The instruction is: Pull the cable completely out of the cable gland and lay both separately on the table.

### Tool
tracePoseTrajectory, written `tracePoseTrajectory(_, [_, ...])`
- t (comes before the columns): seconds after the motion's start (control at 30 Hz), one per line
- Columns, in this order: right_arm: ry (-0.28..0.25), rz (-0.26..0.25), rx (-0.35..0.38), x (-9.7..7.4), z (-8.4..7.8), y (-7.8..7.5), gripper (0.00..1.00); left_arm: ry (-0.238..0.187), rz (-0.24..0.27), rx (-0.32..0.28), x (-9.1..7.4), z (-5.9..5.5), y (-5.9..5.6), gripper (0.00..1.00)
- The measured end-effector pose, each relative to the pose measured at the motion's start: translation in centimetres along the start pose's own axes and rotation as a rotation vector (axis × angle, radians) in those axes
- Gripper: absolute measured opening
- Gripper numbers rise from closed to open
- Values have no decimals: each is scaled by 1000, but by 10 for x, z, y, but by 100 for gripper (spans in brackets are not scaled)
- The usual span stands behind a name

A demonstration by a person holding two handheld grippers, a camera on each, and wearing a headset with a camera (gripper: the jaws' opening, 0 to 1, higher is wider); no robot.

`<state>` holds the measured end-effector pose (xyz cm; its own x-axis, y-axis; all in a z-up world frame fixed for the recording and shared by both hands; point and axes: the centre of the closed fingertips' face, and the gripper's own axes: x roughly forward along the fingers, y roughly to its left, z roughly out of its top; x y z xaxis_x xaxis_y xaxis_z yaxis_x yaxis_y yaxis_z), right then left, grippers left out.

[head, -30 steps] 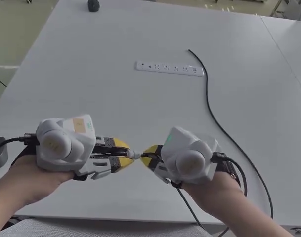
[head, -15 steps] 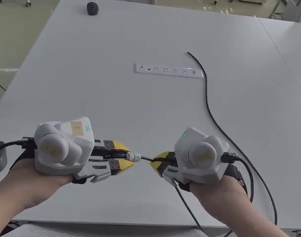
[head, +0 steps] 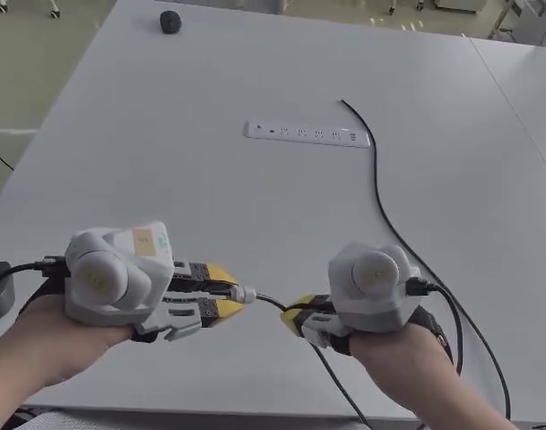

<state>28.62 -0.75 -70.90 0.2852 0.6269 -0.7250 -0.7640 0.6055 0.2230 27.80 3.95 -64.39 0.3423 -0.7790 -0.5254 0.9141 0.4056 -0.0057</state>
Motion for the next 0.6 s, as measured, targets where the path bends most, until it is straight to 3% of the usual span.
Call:
tracePoseTrajectory(0.2, [17, 1, 17, 2, -4, 0, 0, -1, 3, 1, 0, 1, -1, 15])
tracePoseTrajectory(0.6, [-20, 8, -77, -1, -5, 2, 2, 0, 11, -4, -1, 0, -4, 15])
